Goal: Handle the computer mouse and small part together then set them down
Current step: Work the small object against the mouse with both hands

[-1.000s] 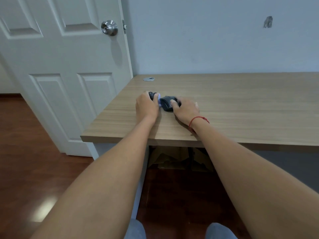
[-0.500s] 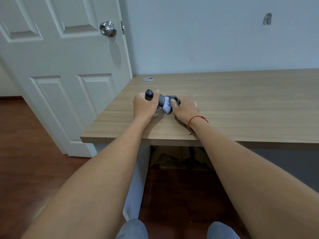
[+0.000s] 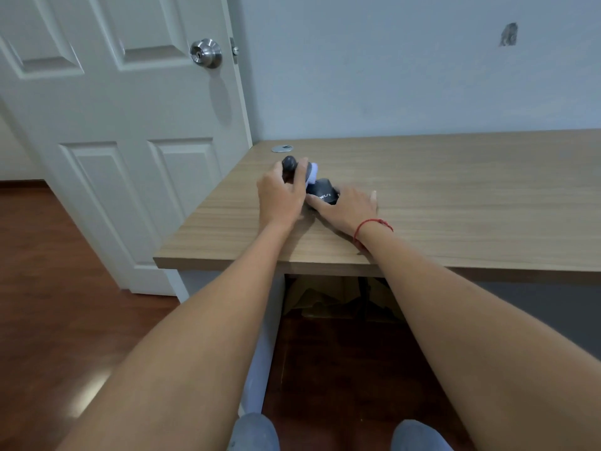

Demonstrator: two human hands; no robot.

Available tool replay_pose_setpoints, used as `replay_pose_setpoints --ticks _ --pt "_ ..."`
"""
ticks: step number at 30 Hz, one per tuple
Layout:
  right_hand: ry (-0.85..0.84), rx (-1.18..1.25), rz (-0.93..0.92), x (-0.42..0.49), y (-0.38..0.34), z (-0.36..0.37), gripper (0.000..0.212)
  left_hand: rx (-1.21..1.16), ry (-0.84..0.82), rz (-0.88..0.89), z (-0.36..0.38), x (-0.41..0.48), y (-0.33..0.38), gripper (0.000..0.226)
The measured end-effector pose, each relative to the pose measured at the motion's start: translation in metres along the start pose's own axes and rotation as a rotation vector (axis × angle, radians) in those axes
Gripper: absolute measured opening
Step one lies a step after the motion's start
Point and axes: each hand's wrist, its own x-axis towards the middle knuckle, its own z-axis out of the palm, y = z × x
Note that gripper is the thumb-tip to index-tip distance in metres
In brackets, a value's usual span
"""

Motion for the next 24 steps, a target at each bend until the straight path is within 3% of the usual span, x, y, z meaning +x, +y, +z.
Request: replay_pose_setpoints --ticks 3,6,10,12,16,20,24 --pt "0.008 0.055 -0.037 -0.003 -0.001 -0.002 0.039 0.065 -0.031 0.042 0.0 -0.002 -0.003 0.035" --pt "-0.014 0.213 -0.074 -0.005 0.001 -0.003 0.05 0.187 -0.017 -0.053 -0.001 0.002 -0.01 0.036" --pt "0.018 0.371 -0.107 -0.008 0.003 -0.01 0.058 0.032 0.006 0.004 -0.003 -0.002 0.0 0.037" --pt "0.044 0.369 -0.13 -0.008 0.003 -0.011 0.06 0.006 0.011 0.048 -0.004 -0.006 0.005 0.036" --pt "0.05 0.361 -0.183 -0.009 0.003 -0.009 0.06 0.107 -0.045 -0.044 -0.001 0.0 -0.006 0.043" --pt "0.079 0.373 -0.213 -0.009 0.002 -0.008 0.048 0.151 -0.074 -0.103 -0.001 0.0 -0.009 0.042" --pt "0.072 0.419 -0.131 -0.005 0.002 -0.007 0.054 0.121 -0.036 -0.042 -0.002 -0.001 -0.001 0.036"
